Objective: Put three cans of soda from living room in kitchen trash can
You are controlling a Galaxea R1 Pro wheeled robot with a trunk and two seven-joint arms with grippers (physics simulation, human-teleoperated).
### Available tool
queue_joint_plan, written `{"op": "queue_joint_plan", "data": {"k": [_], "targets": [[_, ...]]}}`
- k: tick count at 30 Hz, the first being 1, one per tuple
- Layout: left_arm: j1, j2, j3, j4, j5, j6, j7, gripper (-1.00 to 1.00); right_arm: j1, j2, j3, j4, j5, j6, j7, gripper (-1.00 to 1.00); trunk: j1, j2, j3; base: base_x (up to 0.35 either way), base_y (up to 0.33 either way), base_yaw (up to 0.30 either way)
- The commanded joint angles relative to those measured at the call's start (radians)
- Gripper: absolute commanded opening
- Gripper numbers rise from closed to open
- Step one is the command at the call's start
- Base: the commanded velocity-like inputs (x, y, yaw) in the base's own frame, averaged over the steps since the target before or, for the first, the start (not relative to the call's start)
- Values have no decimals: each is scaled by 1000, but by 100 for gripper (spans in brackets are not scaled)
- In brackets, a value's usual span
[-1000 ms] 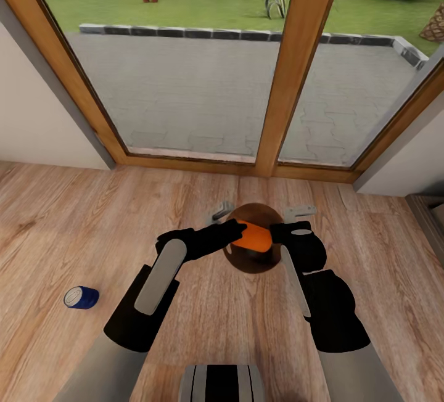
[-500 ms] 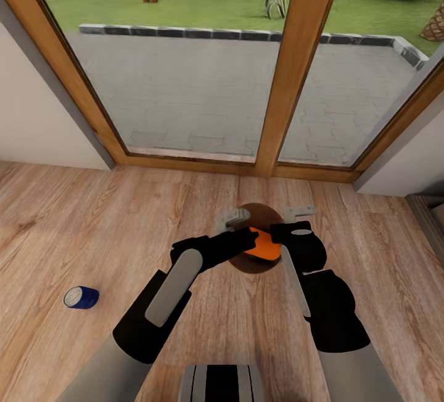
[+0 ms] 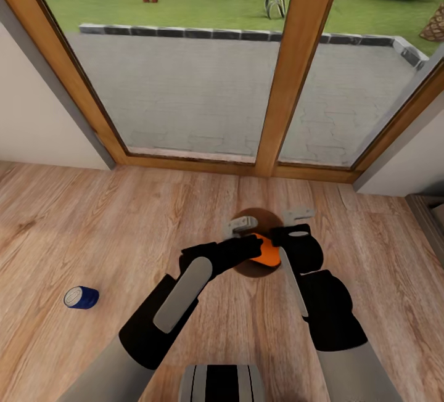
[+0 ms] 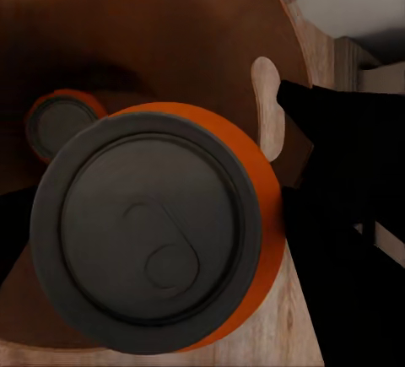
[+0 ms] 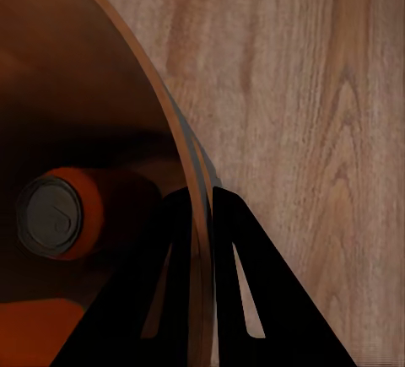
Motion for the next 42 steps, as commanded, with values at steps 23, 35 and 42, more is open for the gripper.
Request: {"op": "queue_joint_plan", "data": {"k": [23, 35, 42], "targets": [[-17, 0, -8, 57, 26, -14, -3, -100, 0, -3, -1, -43, -16, 0, 5, -100, 0, 0, 0, 0, 0, 0], [-17, 0, -8, 29, -45, -10, 70, -100, 0, -3, -2, -43, -16, 0, 5, -100, 0, 0, 0, 0, 0, 0], [-17, 0, -8, 32, -44, -13, 71, -100, 0, -3, 0, -43, -16, 0, 5, -100, 0, 0, 0, 0, 0, 0]]}}
